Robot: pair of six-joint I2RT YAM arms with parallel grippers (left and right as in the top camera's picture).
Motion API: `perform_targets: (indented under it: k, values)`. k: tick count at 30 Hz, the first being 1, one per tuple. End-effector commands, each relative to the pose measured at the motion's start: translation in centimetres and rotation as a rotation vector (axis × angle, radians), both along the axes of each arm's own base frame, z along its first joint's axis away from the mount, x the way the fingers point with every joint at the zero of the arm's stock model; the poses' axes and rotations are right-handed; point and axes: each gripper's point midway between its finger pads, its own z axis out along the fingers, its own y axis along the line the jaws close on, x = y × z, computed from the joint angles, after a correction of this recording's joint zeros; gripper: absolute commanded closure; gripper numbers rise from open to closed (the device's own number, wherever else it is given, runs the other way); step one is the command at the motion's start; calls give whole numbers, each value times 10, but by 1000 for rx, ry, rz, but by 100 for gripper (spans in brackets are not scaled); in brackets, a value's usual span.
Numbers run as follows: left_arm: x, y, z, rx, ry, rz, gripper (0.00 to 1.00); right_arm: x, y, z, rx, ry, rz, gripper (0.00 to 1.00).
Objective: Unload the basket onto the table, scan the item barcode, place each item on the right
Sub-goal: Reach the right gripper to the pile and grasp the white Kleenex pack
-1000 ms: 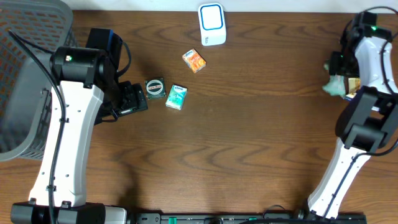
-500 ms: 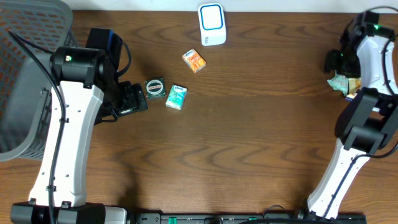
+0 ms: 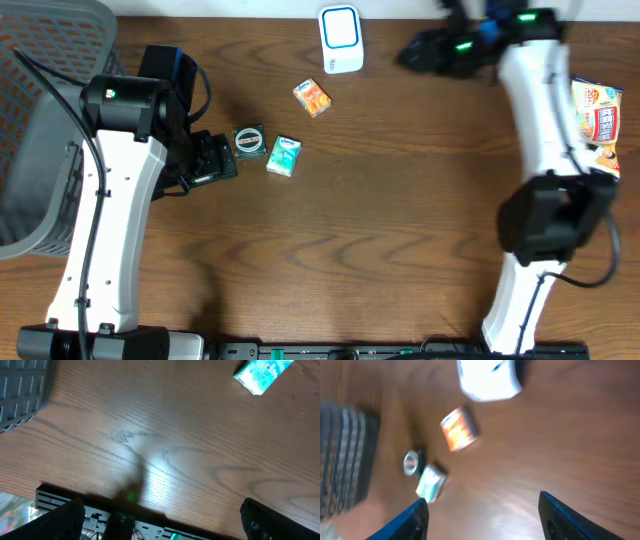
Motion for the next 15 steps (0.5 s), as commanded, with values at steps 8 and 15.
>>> perform_targets:
  k: [8,15]
  values:
    - [0,3,-1,14,6,5,2,-45,143,-105,-44,270,61,40]
    - [0,3,-1,14,6,5,2,-66,187,-142,-51,392,-7,45]
